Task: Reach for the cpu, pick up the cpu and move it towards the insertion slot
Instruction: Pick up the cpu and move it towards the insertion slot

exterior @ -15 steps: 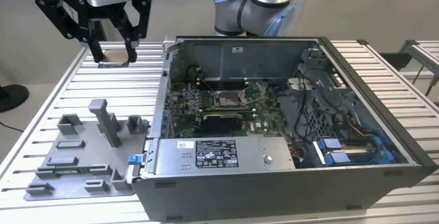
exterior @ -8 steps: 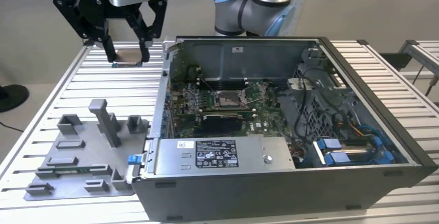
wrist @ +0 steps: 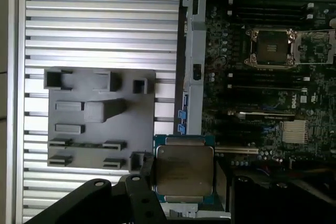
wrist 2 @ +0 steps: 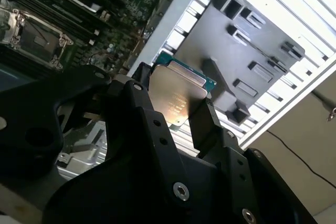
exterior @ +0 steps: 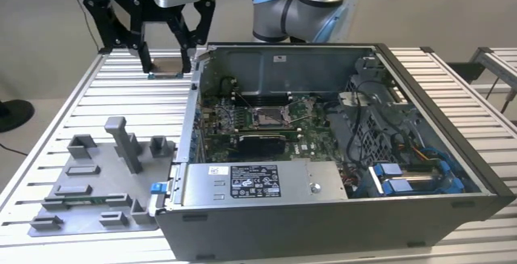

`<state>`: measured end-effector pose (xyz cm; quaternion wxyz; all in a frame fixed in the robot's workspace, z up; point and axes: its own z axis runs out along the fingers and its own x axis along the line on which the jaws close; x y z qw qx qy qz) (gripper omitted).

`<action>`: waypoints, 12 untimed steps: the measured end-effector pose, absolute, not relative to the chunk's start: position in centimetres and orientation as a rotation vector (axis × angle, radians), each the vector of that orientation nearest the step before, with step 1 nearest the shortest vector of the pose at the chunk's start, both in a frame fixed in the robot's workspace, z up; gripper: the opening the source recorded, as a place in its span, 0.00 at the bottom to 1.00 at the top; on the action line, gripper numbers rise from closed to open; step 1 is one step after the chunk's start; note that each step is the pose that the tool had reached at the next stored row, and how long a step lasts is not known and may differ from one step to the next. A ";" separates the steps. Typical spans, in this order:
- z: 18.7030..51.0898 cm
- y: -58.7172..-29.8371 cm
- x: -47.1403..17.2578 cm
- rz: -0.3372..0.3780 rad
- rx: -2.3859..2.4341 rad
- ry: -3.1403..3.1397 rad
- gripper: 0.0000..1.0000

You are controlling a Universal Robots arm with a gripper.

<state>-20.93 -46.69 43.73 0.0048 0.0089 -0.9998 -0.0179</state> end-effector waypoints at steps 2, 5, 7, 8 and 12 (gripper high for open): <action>43.7 -46.7 -20.4 -0.056 0.028 -3.131 0.00; 43.7 -46.7 -19.7 -0.056 0.028 -3.131 0.00; 43.7 -46.7 -19.2 -0.056 0.028 -3.131 0.00; 43.7 -46.7 -19.0 -0.056 0.028 -3.131 0.00; 43.7 -46.7 -18.1 -0.056 0.028 -3.131 0.00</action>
